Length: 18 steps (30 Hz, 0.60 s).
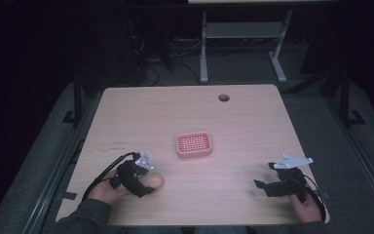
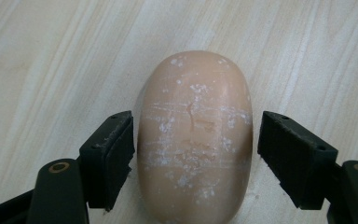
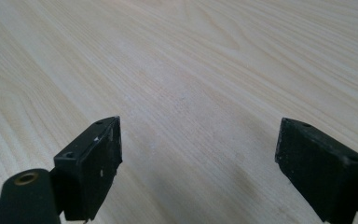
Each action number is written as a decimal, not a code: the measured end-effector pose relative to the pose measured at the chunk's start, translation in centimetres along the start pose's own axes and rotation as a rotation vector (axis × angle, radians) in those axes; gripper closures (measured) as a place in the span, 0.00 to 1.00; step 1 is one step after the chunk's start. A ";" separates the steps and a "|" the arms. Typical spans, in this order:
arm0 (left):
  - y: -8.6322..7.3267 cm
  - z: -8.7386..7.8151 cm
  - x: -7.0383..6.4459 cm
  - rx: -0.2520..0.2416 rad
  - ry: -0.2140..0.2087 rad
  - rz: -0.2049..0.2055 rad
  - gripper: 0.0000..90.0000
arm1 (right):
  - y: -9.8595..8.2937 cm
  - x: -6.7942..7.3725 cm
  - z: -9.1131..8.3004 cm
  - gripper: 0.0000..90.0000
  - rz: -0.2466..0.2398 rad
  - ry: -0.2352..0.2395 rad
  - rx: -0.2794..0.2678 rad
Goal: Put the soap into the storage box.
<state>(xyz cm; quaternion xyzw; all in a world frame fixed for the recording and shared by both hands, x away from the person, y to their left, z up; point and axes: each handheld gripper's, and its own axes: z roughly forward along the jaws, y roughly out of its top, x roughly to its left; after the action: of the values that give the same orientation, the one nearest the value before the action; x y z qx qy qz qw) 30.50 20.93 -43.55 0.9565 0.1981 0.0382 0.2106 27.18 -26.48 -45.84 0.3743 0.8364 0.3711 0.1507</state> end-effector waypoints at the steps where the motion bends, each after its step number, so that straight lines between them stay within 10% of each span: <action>1: 0.0 0.1 0.0 0.003 0.000 -0.001 0.30 | 0.0 0.0 0.0 0.16 0.000 0.000 0.000; 18: 0.0 0.8 0.1 0.030 -0.004 -0.006 0.35 | 0.1 0.1 0.1 0.16 0.000 0.005 0.000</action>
<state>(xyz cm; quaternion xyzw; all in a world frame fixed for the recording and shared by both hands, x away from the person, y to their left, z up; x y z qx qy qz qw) 30.76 20.67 -44.23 0.9590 0.2013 0.0328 0.1965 27.22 -26.36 -45.87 0.3735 0.8367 0.3719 0.1484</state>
